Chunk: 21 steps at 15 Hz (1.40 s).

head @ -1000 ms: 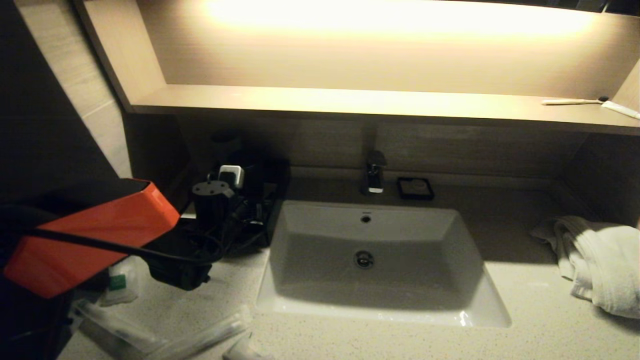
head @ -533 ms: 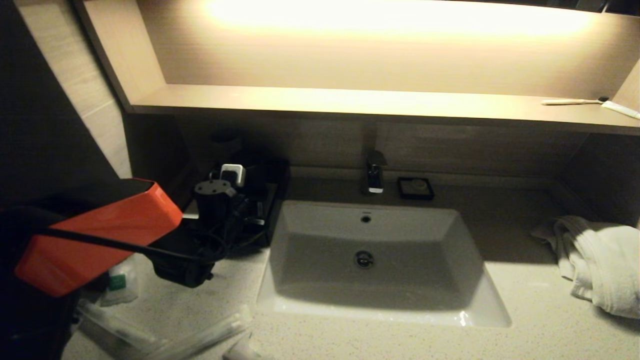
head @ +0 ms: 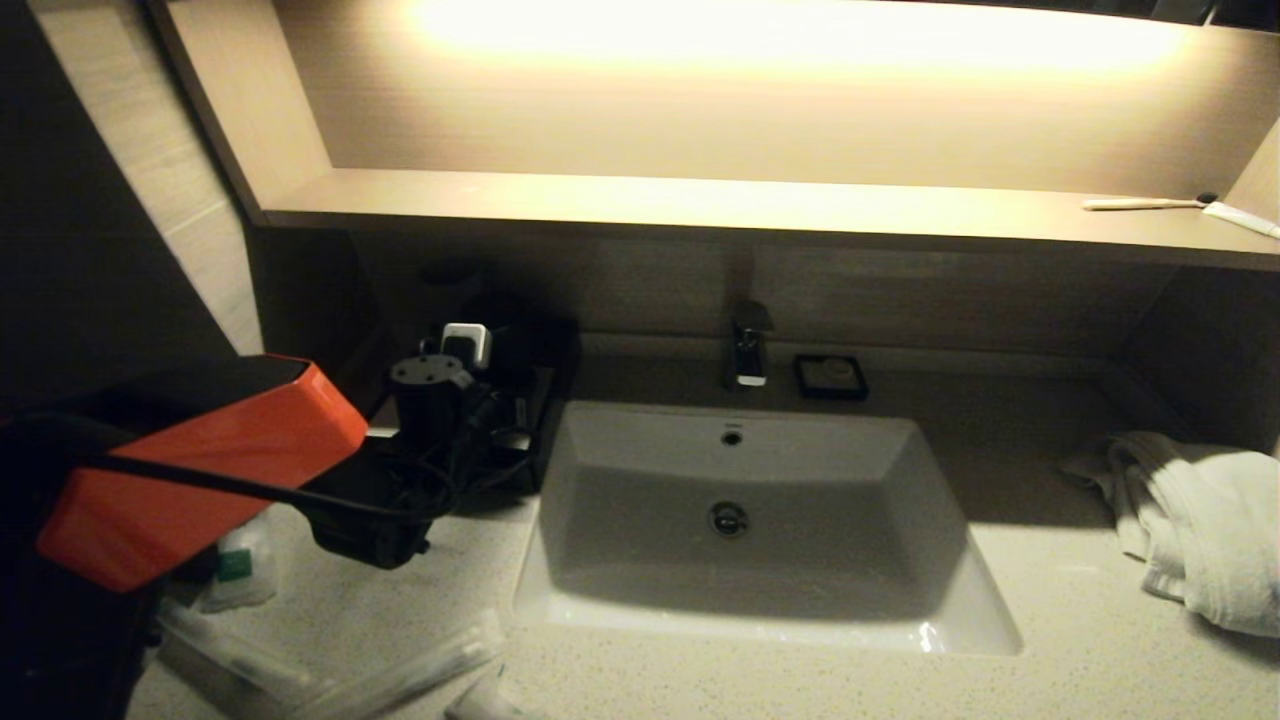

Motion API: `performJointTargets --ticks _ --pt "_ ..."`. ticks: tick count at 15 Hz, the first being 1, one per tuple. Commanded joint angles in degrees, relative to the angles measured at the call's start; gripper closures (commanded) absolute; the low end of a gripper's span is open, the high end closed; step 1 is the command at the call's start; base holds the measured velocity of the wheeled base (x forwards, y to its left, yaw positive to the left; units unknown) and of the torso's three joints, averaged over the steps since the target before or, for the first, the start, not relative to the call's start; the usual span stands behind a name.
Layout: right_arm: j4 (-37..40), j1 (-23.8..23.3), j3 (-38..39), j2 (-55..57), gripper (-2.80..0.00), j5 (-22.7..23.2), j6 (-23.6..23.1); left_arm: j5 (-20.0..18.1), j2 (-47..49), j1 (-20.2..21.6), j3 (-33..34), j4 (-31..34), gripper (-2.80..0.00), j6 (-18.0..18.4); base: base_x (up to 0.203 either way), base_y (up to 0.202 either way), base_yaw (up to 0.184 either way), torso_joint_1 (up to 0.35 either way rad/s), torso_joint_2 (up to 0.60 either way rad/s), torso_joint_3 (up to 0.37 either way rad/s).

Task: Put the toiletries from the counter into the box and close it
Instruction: Place the cup on the storage box

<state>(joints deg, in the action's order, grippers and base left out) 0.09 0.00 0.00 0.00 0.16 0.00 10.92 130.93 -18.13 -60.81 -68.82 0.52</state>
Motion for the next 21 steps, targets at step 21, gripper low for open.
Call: performJointTargets --ticks 21 --pt "0.0 0.0 0.0 0.0 0.00 0.0 0.0 1.3 5.4 0.0 -22.7 14.2 0.00 0.0 0.000 0.000 0.000 0.000 0.00 0.000"
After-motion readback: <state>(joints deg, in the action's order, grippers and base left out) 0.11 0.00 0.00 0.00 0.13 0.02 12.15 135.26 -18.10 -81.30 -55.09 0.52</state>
